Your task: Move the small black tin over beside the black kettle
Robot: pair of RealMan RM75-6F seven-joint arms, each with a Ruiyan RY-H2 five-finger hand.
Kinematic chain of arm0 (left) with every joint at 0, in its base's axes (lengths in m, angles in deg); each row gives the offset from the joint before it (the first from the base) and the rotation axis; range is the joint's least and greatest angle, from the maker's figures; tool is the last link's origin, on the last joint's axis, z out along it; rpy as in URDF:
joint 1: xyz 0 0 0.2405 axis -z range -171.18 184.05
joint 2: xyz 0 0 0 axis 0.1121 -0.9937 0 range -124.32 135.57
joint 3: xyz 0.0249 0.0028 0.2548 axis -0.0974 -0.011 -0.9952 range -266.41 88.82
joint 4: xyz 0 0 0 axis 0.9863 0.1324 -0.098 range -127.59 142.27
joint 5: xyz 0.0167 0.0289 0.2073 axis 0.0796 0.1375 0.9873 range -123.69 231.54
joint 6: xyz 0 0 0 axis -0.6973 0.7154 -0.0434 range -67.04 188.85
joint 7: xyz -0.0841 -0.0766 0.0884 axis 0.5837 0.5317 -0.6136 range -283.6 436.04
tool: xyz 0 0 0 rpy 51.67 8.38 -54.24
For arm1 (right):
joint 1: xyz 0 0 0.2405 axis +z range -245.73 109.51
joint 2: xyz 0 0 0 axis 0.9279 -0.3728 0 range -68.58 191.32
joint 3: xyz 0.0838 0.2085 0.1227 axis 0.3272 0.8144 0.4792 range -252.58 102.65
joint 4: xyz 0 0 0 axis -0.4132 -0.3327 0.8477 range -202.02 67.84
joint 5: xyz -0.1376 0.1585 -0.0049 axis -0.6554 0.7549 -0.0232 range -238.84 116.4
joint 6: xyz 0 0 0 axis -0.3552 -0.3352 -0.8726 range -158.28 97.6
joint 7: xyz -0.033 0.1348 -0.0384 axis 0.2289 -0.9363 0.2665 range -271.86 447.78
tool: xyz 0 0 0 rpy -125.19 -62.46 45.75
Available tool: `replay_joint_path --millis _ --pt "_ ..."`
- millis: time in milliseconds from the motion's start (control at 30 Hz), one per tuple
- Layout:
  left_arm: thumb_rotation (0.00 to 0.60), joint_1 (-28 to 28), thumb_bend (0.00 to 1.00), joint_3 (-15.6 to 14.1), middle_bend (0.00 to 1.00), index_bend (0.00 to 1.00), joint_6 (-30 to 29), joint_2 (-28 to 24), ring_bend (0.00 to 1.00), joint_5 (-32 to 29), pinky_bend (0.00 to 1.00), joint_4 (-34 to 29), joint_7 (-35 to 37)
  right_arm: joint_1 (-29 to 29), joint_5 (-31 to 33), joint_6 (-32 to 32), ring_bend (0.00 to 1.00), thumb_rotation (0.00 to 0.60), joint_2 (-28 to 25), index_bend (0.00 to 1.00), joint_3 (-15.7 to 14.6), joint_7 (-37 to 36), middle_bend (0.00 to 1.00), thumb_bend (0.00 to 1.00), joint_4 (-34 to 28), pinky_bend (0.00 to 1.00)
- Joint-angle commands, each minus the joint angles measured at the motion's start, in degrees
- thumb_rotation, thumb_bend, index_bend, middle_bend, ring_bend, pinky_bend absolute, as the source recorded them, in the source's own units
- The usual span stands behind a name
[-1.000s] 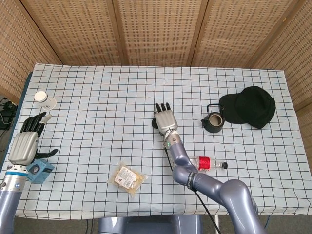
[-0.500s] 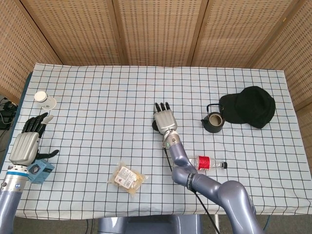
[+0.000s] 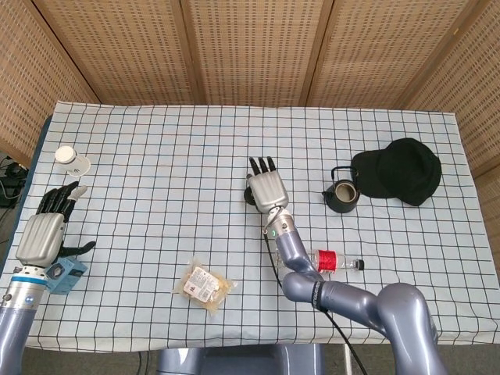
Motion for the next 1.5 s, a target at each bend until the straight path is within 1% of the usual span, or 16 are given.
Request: replay_joint_path --millis 33,67,100,167,300,500,633,800,1133,1300,1500 --pt "0.600 -0.38 0.13 -0.31 0.00 0.00 -0.51 -0.47 0.00 0.83 0.00 -0.73 0.15 -3.31 1.20 -5.80 0.00 0.600 -6.08 0.46 -0.55 3.75 0.10 0.42 -9.38 0.00" --pt "0.600 -0.79 0.13 -0.43 0.00 0.00 -1.48 -0.91 0.00 1.89 0.00 -1.51 0.51 -5.15 0.95 -9.09 0.00 0.600 -8.98 0.46 -0.66 4.37 0.10 0.42 -12.79 0.00" --pt "0.600 -1.08 0.13 -0.60 0.00 0.00 -2.00 -1.07 0.00 2.38 0.00 -1.81 0.40 -6.49 0.60 -10.50 0.00 0.600 -11.22 0.46 -1.11 4.59 0.10 0.42 -16.14 0.00" --pt "0.600 -1.27 0.13 -0.78 0.00 0.00 -2.29 -1.11 0.00 2.72 0.00 -2.08 -0.12 -8.18 0.59 -12.04 0.00 0.600 -14.48 0.46 -1.55 4.87 0.10 0.42 -20.31 0.00" --pt "0.600 -1.58 0.13 -1.01 0.00 0.00 -2.93 -0.93 0.00 3.23 0.00 -2.69 -1.65 -10.70 0.86 -13.78 0.00 0.600 -19.07 0.46 -2.34 4.59 0.10 0.42 -24.15 0.00" --pt "0.600 -2.10 0.13 -1.47 0.00 0.00 -3.49 -1.24 0.00 4.14 0.00 -3.72 -2.35 -13.72 1.86 -13.19 0.00 0.600 -23.08 0.46 -3.17 1.01 0.10 0.42 -25.51 0.00" --pt "0.600 -2.37 0.13 -1.10 0.00 0.00 -3.99 -1.57 0.00 3.91 0.00 -4.19 -2.43 -14.95 2.01 -12.10 0.00 0.600 -24.13 0.46 -4.25 -0.91 0.10 0.42 -24.27 0.00" --pt "0.600 -2.55 0.13 -0.70 0.00 0.00 -4.31 -1.58 0.00 3.38 0.00 -4.29 -2.72 -15.79 1.71 -10.55 0.00 0.600 -23.96 0.46 -5.21 -3.42 0.10 0.42 -22.25 0.00" --pt "0.600 -2.71 0.13 -0.22 0.00 0.00 -4.40 -1.23 0.00 2.81 0.00 -3.81 -3.11 -16.07 1.01 -5.86 0.00 0.600 -19.91 0.46 -6.49 -8.99 0.10 0.41 -12.14 0.00" --pt "0.600 -2.48 0.13 -0.07 0.00 0.00 -3.88 -0.92 0.00 2.32 0.00 -3.64 -3.78 -16.27 0.82 -4.14 0.00 0.600 -18.87 0.46 -6.37 -11.21 0.10 0.41 -8.89 0.00" --pt "0.600 -2.55 0.13 -0.06 0.00 0.00 -3.89 -0.81 0.00 2.40 0.00 -3.66 -3.96 -16.42 0.32 -3.11 0.00 0.600 -17.99 0.46 -6.63 -12.12 0.10 0.41 -5.72 0.00"
